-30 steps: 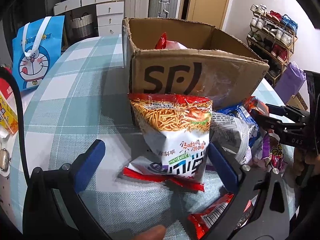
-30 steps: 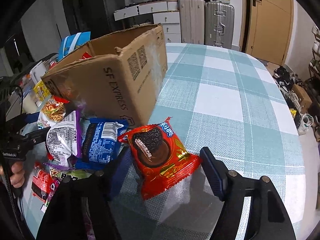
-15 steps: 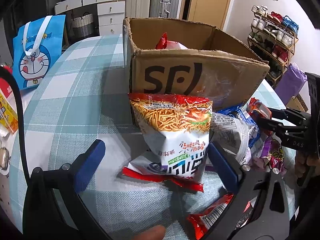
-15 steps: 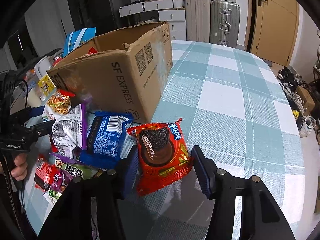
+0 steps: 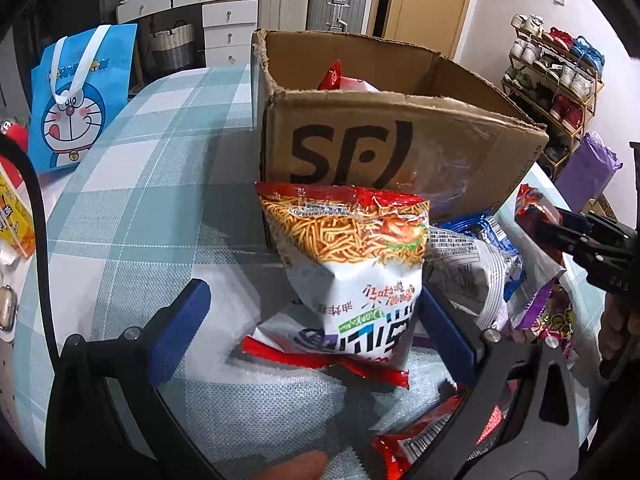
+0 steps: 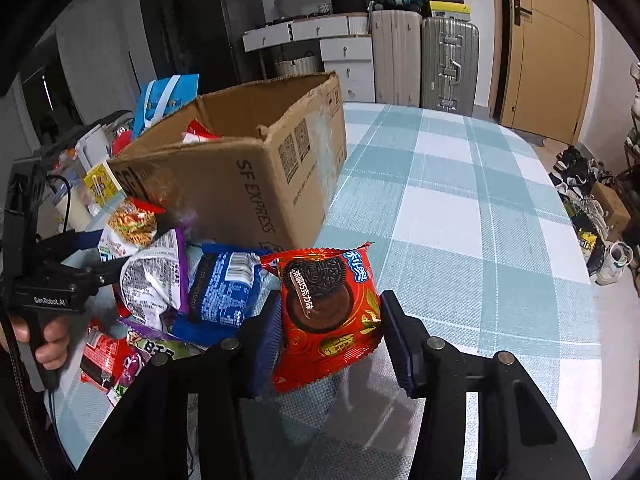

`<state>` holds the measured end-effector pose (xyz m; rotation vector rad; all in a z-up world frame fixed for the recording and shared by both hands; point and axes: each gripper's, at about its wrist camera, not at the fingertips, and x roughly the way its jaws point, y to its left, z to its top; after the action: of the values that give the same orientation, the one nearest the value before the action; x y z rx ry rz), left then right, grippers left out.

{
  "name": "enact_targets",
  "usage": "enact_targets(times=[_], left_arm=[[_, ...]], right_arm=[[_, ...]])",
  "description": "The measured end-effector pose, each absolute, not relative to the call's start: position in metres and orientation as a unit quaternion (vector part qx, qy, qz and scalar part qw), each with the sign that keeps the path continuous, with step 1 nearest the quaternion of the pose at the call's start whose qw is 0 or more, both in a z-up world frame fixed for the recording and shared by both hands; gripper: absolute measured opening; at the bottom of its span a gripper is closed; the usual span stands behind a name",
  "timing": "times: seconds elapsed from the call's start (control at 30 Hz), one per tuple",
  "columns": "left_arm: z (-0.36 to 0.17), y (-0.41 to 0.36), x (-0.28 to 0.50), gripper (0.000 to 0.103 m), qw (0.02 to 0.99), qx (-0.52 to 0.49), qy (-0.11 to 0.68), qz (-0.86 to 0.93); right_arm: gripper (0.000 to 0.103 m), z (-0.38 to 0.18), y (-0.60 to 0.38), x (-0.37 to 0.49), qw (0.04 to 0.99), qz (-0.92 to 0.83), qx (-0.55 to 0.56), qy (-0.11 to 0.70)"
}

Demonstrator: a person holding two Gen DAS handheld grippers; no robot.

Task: Organize snacks
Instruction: 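Grasp the red Oreo packet with right tool while left tool grasps the noodle snack bag, then carry both held packets over the box and open both tools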

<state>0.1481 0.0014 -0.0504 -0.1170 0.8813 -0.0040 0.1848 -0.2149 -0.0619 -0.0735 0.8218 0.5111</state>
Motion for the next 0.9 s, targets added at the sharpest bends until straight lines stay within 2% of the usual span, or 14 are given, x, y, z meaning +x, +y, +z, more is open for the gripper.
enact_targets(times=[0.07,0.13,0.23,0.33,0.5,0.9], left_arm=[[-0.051,0.001,0.148,0.099,0.903,-0.057,0.426,-0.006],[-0.05,0.0,0.148,0.089,0.903,-0.058,0.426,-0.018],[-0.049,-0.003,0.145,0.063,0.902,-0.057,0.425,-0.043],[-0.047,-0.009,0.141,0.048,0.907,-0.037,0.418,-0.043],[-0.046,-0.004,0.14,0.044,0.906,-0.054,0.417,-0.056],[-0.02,0.007,0.129,0.044,0.918,-0.063,0.386,-0.06]], right_arm=[[0.049,-0.059,-0.216,0.184,0.886,0.246,-0.033,0.393],[0.049,-0.056,-0.216,0.183,0.887,0.245,-0.032,0.389],[0.049,-0.054,-0.217,0.181,0.889,0.246,-0.03,0.385],[0.049,-0.051,-0.217,0.18,0.891,0.246,-0.029,0.38],[0.049,-0.045,-0.218,0.176,0.894,0.249,-0.026,0.371],[0.049,-0.034,-0.219,0.17,0.901,0.252,-0.021,0.353]])
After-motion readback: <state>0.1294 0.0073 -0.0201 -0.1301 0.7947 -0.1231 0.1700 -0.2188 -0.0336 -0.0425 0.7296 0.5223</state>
